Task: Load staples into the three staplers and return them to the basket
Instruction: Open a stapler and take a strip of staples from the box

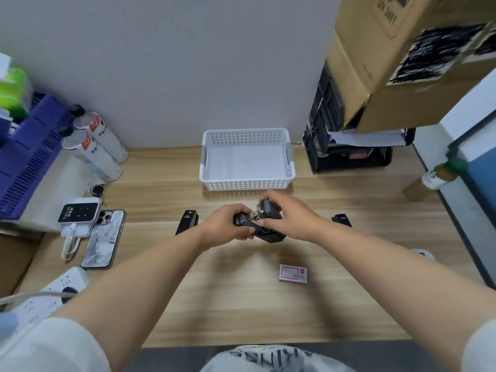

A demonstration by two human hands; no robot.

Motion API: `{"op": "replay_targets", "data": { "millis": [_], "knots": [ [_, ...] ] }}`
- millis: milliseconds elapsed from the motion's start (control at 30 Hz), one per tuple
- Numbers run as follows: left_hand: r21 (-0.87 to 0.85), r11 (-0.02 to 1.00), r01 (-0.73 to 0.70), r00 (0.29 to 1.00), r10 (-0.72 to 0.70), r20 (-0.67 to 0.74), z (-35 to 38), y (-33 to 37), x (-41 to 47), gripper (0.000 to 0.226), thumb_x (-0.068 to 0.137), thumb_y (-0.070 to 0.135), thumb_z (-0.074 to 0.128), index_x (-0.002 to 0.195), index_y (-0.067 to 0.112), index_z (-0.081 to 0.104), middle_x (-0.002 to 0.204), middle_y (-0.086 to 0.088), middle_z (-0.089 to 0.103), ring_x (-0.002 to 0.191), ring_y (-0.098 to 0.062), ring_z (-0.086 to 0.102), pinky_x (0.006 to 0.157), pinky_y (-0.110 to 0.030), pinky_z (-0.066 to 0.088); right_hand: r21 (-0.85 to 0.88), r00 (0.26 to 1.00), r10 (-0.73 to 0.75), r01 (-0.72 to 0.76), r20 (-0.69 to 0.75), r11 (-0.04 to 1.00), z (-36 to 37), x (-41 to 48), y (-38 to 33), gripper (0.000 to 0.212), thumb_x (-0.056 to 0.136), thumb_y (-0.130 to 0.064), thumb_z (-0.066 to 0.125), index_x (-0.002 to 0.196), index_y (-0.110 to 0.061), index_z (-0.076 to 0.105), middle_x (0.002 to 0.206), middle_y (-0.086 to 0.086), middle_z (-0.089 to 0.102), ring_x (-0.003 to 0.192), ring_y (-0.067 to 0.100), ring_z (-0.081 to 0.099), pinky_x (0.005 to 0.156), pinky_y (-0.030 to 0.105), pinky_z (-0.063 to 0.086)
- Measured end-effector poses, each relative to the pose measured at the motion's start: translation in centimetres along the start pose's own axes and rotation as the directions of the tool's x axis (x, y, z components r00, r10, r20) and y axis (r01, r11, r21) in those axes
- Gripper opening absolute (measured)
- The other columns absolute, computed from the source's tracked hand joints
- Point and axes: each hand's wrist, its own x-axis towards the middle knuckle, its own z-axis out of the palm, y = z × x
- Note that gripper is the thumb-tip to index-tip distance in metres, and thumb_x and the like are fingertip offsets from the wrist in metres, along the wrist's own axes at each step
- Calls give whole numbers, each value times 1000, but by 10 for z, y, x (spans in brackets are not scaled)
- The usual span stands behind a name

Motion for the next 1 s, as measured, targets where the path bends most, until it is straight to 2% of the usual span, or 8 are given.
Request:
{"op": "replay_targets", "data": {
  "millis": [167,300,367,533,633,767,867,1000],
  "knots": [
    [-116,993,32,995,-42,-89,0,-11,8,27,94,-5,64,120,1,60,113,-30,69,95,-34,75,89,-40,62,-36,999,-15,13,-37,999,-11,7,6,28,83,-36,73,104,-34,55,94,-10,65,86,15,60,76,31,49],
    [-308,949,67,981,-119,-155,-17,-28,13,31,93,-11,62,122,2,61,121,-29,66,93,-35,75,86,-35,62,200,989,100,-76,-112,977,-28,8,25,25,83,-14,78,101,-20,61,85,-2,62,81,21,58,79,29,50],
    [-385,920,67,980,-134,-149,-24,-35,14,32,93,-13,60,122,1,61,123,-29,65,95,-36,74,85,-34,62,325,981,172,-134,-90,936,-36,6,36,25,84,-4,76,103,-14,63,96,11,64,88,25,62,84,36,59],
    [-593,799,99,982,-174,-71,-33,-45,18,39,94,-19,53,125,3,62,128,-28,63,108,-43,70,93,-38,58,729,926,378,-270,18,628,-39,-9,61,36,89,20,55,115,-3,61,124,35,57,108,42,67,90,42,59],
    [-666,733,139,984,-177,11,-37,-47,20,43,95,-21,47,126,5,63,130,-27,65,112,-42,69,96,-37,57,820,887,458,-303,56,486,-32,-13,74,43,89,26,47,112,-6,62,124,37,57,96,41,71,76,28,62],
    [-740,644,193,980,-162,114,-44,-51,25,48,95,-22,43,128,6,64,131,-26,65,118,-45,65,99,-40,55,905,842,527,-306,113,295,-29,-14,90,48,87,27,42,112,-7,66,127,33,58,98,40,72,78,29,61],
    [-750,624,219,972,-202,116,-46,-50,29,47,95,-20,45,129,7,64,130,-26,66,117,-46,65,98,-41,55,931,821,554,-299,139,210,-25,-14,93,49,86,27,42,112,-6,67,128,31,60,100,41,72,77,31,61],
    [-689,697,200,939,-337,-68,-31,-42,38,35,98,-14,48,127,3,57,127,-26,64,108,-37,71,87,-37,60,930,794,598,-293,107,223,-15,-10,83,49,87,27,40,114,-4,66,131,30,55,106,40,69,78,34,62]
  ]
}}
